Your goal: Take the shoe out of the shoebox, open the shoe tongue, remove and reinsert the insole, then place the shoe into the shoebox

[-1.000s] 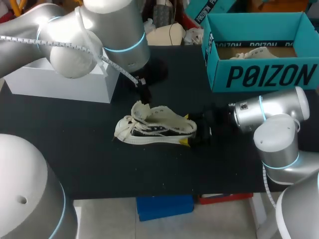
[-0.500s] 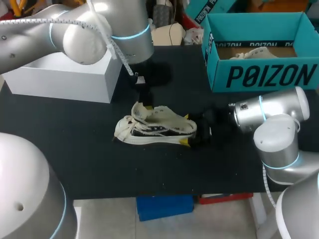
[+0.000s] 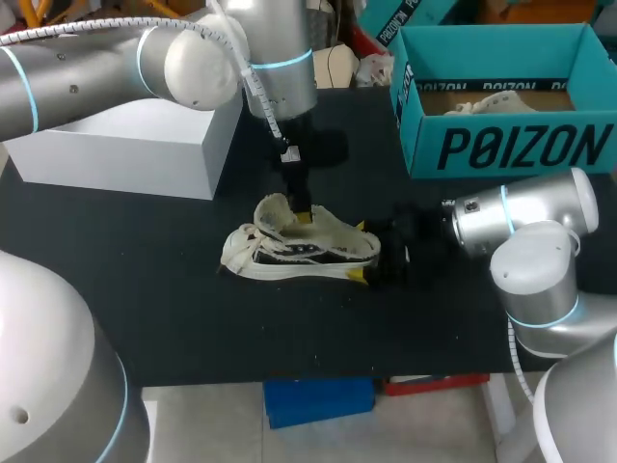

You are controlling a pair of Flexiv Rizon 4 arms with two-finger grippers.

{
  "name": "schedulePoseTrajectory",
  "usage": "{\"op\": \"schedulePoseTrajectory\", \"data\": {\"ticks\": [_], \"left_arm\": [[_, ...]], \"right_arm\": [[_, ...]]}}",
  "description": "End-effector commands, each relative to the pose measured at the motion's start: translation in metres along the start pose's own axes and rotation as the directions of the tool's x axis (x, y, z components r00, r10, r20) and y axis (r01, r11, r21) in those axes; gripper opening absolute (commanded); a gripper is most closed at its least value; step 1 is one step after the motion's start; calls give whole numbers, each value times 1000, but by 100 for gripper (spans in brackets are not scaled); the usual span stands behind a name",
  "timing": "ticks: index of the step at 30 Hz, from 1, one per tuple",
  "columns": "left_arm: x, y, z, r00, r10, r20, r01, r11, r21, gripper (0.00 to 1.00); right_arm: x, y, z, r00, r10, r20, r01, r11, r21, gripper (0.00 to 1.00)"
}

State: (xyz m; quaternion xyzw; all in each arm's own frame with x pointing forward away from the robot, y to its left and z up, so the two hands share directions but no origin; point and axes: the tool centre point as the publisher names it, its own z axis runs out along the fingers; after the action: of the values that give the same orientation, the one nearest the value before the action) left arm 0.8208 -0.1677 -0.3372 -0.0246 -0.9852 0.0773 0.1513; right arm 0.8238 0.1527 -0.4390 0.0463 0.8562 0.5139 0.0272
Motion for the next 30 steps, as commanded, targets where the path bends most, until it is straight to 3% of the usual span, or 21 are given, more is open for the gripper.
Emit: {"op": "schedulePoseTrajectory", "data": {"ticks": [1, 11, 15, 22, 30], "left_arm": [[-4, -1, 11, 998, -4, -62, 5, 1000, 14, 0], [8, -3, 44, 995, 10, -95, -9, 1000, 5, 0], [11, -2, 53, 993, 15, -113, -11, 999, 37, 0], [8, 0, 66, 994, 7, -105, -2, 999, 47, 0], [10, 4, 80, 997, 23, -68, -23, 1000, -9, 0]], "right_arm": [[-1, -3, 0, 1000, 1, 1, -1, 1000, 1, 0], [-1, -3, 0, 1000, 1, 1, -1, 1000, 1, 0], [-1, -3, 0, 1000, 1, 1, -1, 1000, 1, 0], [-1, -3, 0, 1000, 1, 1, -1, 1000, 1, 0], [-1, -3, 0, 1000, 1, 1, -1, 1000, 1, 0]]}}
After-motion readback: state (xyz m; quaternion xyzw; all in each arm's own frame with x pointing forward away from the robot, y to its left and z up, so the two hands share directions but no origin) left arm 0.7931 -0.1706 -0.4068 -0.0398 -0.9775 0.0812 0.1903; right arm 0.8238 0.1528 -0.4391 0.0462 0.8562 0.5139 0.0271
